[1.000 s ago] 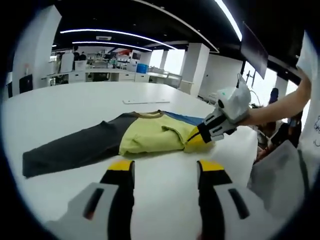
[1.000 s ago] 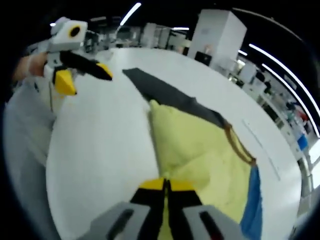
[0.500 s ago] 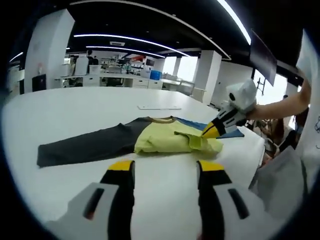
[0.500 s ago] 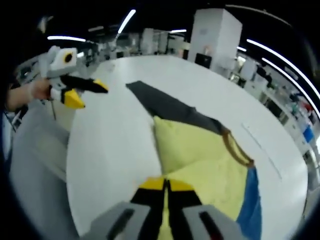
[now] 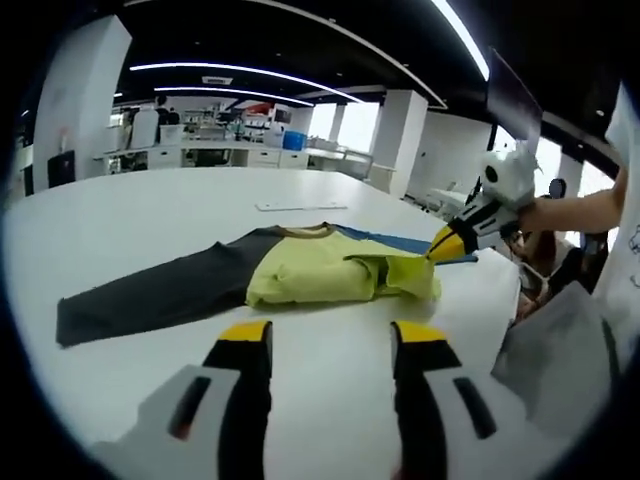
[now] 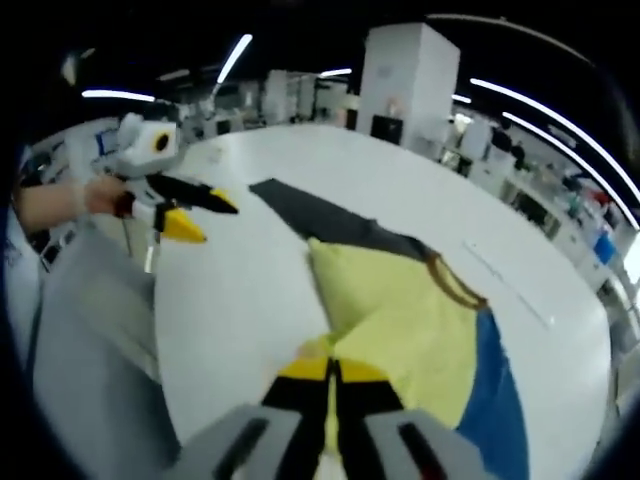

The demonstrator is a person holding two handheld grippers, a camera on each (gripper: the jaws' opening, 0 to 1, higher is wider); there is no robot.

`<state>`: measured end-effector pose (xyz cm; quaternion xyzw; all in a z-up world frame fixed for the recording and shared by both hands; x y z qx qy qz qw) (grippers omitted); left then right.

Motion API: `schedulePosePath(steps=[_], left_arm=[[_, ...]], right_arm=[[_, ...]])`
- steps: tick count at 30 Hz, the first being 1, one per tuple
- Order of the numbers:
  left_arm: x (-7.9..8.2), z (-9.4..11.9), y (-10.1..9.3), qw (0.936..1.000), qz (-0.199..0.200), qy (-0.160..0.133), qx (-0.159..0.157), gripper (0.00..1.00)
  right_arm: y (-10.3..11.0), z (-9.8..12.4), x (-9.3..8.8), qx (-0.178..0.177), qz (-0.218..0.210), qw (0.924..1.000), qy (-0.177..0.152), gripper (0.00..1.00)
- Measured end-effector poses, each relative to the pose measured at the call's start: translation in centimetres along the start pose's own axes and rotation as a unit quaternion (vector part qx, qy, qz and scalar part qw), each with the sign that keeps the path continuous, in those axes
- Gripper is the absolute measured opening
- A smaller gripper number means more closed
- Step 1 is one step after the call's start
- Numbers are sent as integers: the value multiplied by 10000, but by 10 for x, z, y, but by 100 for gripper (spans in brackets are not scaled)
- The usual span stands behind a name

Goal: Fold the garment on the visible template until the final outline fits inside the template.

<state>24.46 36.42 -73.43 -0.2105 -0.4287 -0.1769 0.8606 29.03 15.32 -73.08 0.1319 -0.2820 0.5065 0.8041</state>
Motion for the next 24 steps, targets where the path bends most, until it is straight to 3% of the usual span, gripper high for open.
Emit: schedulePosePath(steps=[13,18,24], left_arm=[[-11,-45,-2,9982,29,472,-358,37],[-16,-73,16,9972,112,700,-223,34],[-5,-93,26,9969,50,765,-190,33]], right_arm=[[4,27,-32,-279,-512,9983,13,0],[0,35,-44,-393,-746,9964,11,0],[-2,40,-54,-480,-994,9939,-8,0]])
Point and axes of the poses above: the point that each gripper's makers call its tool centre point, and the gripper's own axes: z roughly backward along the fingers, y roughly to its left, x roughly out of its top, the point moved 3 cm from there along z, roughly backward along the fingers, and after that the axes turned 11 degrees about y, right-handed, at the moved point
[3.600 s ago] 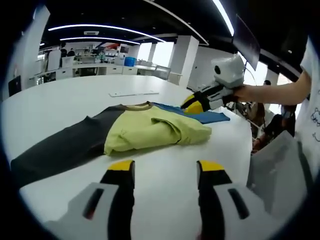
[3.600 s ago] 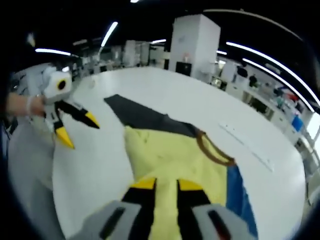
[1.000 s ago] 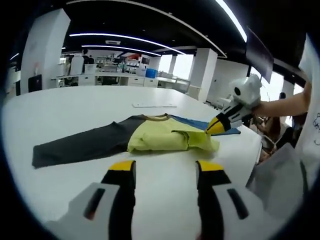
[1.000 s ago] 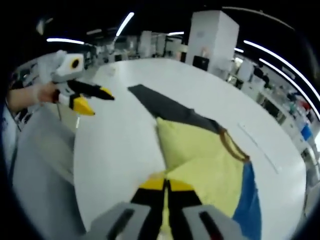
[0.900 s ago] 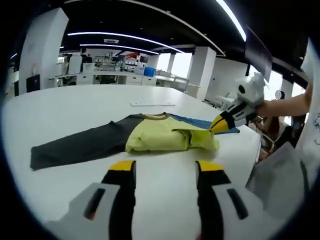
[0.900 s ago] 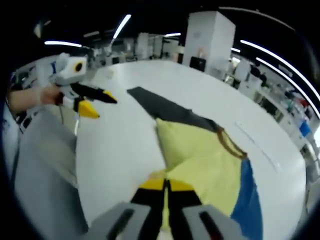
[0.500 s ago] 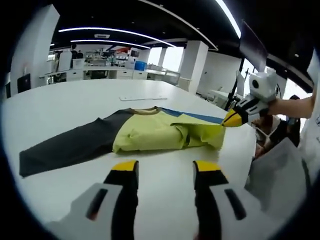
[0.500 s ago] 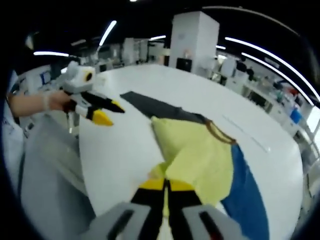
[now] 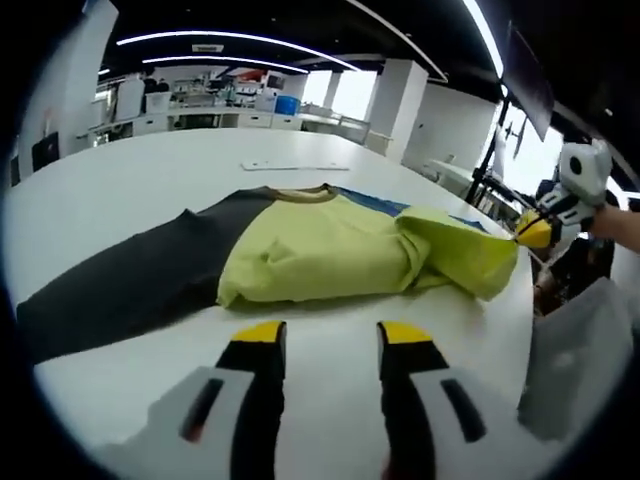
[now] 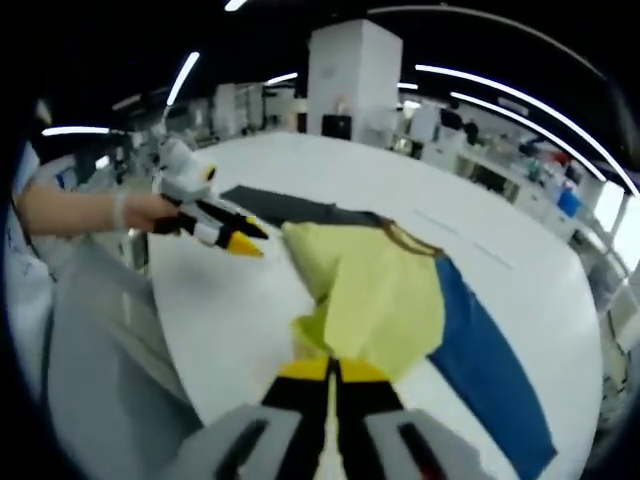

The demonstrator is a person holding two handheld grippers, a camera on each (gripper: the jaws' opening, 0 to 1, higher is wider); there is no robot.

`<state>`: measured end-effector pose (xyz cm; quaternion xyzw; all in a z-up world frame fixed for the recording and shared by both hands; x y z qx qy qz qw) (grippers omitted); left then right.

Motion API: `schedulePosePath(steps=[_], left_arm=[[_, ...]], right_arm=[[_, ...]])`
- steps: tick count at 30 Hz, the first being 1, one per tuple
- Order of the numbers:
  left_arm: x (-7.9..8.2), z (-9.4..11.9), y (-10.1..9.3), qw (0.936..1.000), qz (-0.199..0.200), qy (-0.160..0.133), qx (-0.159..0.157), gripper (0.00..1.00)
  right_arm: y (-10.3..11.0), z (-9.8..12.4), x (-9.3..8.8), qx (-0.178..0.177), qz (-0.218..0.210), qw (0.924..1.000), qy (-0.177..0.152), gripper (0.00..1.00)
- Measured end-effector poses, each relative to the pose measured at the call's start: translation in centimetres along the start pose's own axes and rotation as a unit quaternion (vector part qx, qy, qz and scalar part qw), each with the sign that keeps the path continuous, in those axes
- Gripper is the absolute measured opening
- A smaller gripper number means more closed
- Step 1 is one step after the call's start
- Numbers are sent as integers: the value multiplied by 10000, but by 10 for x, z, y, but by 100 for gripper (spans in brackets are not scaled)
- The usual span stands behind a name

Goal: Fold the garment on the visible template until the final outline fits inside the template.

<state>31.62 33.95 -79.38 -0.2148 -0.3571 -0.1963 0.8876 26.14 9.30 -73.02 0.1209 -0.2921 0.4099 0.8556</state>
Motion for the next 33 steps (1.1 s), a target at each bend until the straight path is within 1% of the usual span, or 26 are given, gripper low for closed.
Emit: schedulePosePath(steps=[3,5,7,13,16,19,20,21,22,23,26,28,30,31,33], left_arm=[[5,-5,6,10000,-4,22,89,31],[9,-7,5,10000,61,-29,73,29],[13,-10,12,9999,133,-39,75,26],[11,-18,18,9997,227,42,66,21],[9,-28,21,9996,250,99,46,19],[10,-32,21,9995,288,139,-10,12],[11,-31,17,9991,405,99,-79,5],[12,-31,17,9985,526,85,-113,0],[13,-32,18,9975,683,65,-154,0],[13,-31,18,9972,730,51,-171,0],[15,-25,17,9978,637,-10,-159,0],[20,-20,17,9973,676,-118,-276,0],[27,-15,13,9962,737,-201,-427,0],[31,-12,11,9963,662,-241,-487,0],[37,-8,11,9968,563,-290,-497,0]], right_arm=[[1,0,-1,-2,-71,10000,-14,0],[2,-1,-2,-16,-119,9999,-27,0],[3,-1,-1,-8,-144,9999,-36,0],[4,-4,-2,27,-191,9998,-50,0],[3,-6,-3,33,-164,9999,-20,0],[3,-5,-2,41,-209,9998,-24,0],[2,-5,-2,35,-219,9998,-29,0],[2,-4,-2,34,-224,9997,-34,0],[1,-4,-3,30,-237,9997,-29,0],[1,-4,-3,26,-240,9997,-34,0],[0,-4,-6,28,-303,9995,-33,0],[0,-4,-7,20,-308,9995,-29,0],[-1,-3,-7,20,-318,9995,-32,0],[-1,-3,-7,17,-318,9995,-26,0],[-2,-3,-8,4,-298,9996,-5,0]])
Point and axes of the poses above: the point that each gripper's makers call its tool centre point, and the gripper's own axes: z roughly backward along the fingers, y roughly to its left, x roughly out of its top, the point moved 3 cm from there along z, roughly backward along the fingers, and after that the axes turned 11 degrees about y, right-handed, at the moved point
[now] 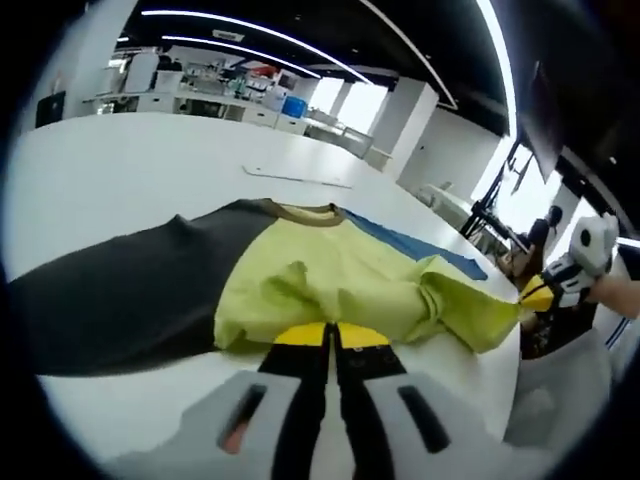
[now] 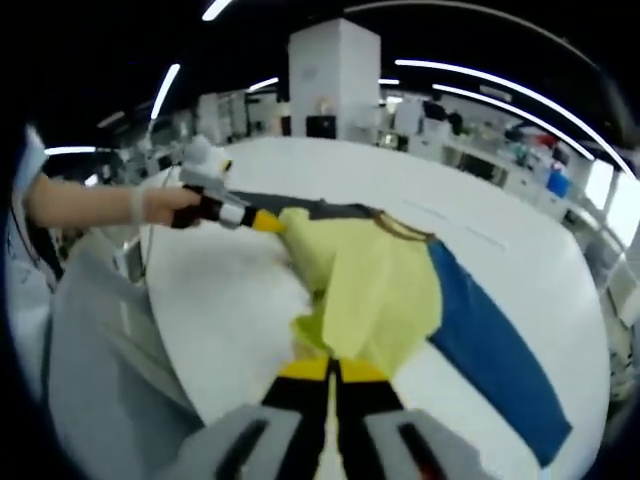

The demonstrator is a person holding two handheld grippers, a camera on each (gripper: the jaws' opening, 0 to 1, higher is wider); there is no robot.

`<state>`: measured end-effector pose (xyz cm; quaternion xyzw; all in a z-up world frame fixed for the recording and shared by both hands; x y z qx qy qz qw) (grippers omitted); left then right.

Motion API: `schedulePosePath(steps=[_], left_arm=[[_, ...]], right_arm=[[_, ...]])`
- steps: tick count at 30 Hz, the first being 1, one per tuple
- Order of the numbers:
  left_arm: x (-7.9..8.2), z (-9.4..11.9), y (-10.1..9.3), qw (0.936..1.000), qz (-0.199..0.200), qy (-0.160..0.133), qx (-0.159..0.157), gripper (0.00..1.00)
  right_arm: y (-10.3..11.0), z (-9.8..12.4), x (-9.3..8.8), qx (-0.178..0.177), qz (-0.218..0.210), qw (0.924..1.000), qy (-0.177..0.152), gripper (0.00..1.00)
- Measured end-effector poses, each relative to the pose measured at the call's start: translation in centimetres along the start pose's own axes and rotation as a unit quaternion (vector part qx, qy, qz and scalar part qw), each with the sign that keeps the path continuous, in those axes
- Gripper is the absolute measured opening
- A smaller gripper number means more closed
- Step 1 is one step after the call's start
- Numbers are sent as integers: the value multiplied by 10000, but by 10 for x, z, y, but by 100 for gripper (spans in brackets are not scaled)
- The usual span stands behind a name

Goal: Fold the garment on the visible template until the final outline fits inside the template.

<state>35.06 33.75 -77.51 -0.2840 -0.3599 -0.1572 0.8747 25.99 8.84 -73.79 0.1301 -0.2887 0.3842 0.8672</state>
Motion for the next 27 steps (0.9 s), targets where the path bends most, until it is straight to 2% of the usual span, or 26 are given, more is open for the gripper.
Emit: schedulePosePath(steps=[6,8,14,21,27], left_arm=[[36,7,-8,9992,7,-324,-241,0],[42,7,-10,9989,-2,-381,-285,0],[64,-8,-12,9983,-32,-433,-379,0],[82,-30,-6,9982,72,-446,-395,0],[80,-57,8,9991,221,-259,-267,0]], right_arm=[[0,-2,-6,0,-66,10000,42,0],[-1,-2,-7,-1,-84,10000,43,0],[-2,-2,-11,-47,-181,9998,22,0],[-12,2,-15,-152,-264,9995,-7,0],[-17,-2,-24,-184,-396,9990,68,0]])
Point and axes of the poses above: the point that each gripper's makers call its tool centre point, and the gripper's own axes: z roughly backward along the fingers, y roughly to its left, x roughly out of its top, the point moved 3 cm from there along z, roughly backward along the fingers, and after that the axes turned 11 degrees about y, right-handed, at the moved point
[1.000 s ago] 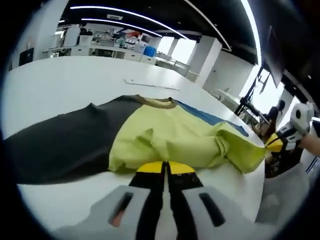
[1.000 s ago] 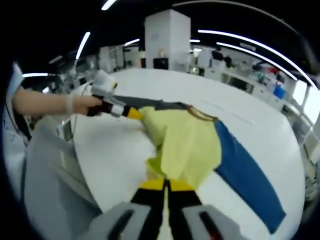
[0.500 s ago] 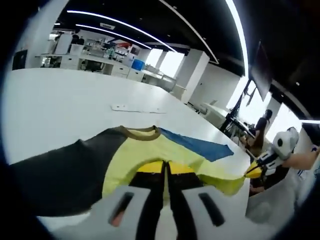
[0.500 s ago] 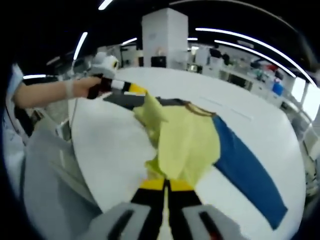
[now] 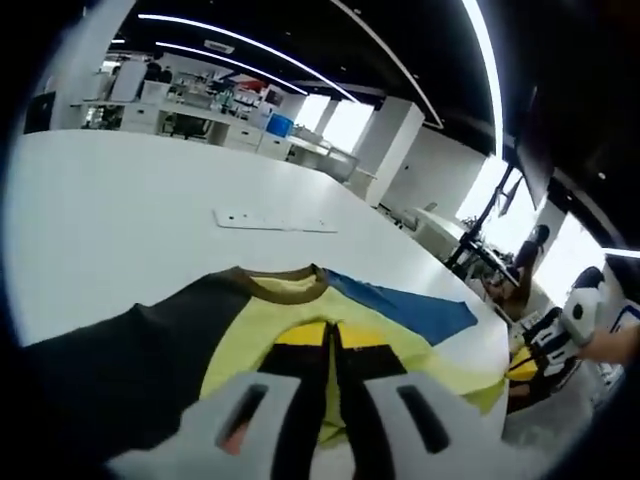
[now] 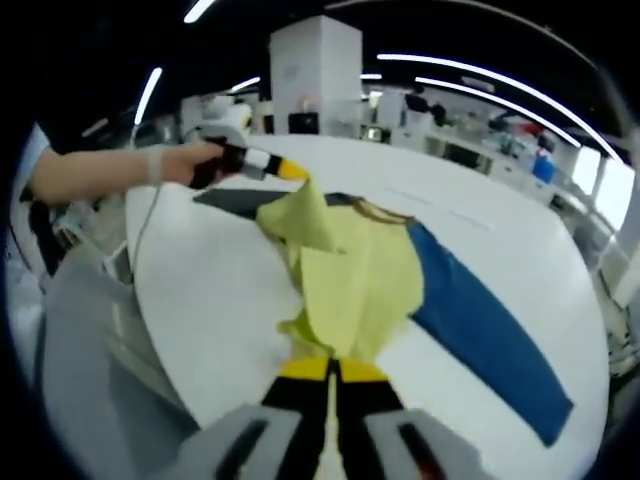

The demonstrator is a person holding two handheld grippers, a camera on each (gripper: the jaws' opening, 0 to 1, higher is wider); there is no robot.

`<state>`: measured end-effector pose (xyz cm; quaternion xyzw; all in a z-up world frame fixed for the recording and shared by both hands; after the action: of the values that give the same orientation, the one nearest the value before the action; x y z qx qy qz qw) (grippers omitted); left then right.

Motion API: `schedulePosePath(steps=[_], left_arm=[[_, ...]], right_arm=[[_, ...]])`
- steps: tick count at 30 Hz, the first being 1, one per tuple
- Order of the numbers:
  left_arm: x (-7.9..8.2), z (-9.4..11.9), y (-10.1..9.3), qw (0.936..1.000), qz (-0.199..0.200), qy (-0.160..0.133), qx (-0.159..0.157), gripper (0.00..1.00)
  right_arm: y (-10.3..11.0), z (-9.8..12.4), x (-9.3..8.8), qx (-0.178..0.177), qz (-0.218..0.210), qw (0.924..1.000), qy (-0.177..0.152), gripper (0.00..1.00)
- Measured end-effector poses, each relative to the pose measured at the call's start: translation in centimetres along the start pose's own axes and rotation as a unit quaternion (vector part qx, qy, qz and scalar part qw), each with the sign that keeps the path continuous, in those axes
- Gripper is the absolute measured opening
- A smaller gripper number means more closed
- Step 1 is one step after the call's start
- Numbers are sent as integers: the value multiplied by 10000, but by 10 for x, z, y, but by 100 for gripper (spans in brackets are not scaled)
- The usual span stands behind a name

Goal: Fold the garment on the visible template until the final outline fits inside the template.

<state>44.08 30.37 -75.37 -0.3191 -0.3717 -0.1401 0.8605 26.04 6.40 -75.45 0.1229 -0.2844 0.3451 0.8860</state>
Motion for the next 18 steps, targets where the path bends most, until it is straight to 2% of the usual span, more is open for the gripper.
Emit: schedulePosePath(steps=[2,6,14,18], left_arm=[[-5,-9,6,9998,134,115,6,0],[-14,-16,8,9995,115,281,69,0],[-18,-11,6,9993,-60,364,100,0],[-18,-2,8,9984,-329,391,244,12]], right_arm=[[-1,0,-1,-2,-34,10000,8,0],[0,-1,0,10,-70,10000,11,0],[0,-4,2,39,-68,10000,11,0],[1,-5,3,47,-61,10000,-2,0]])
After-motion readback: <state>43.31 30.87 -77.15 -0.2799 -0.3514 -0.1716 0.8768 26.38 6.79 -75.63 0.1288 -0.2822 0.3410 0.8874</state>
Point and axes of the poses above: the point that each gripper's makers call its tool centre point, and the gripper's own axes: z roughly backward along the fingers, y roughly to its left, x roughly out of its top, the point moved 3 cm from there along z, roughly backward along the fingers, and after that the axes turned 11 degrees about y, right-handed, at the moved point
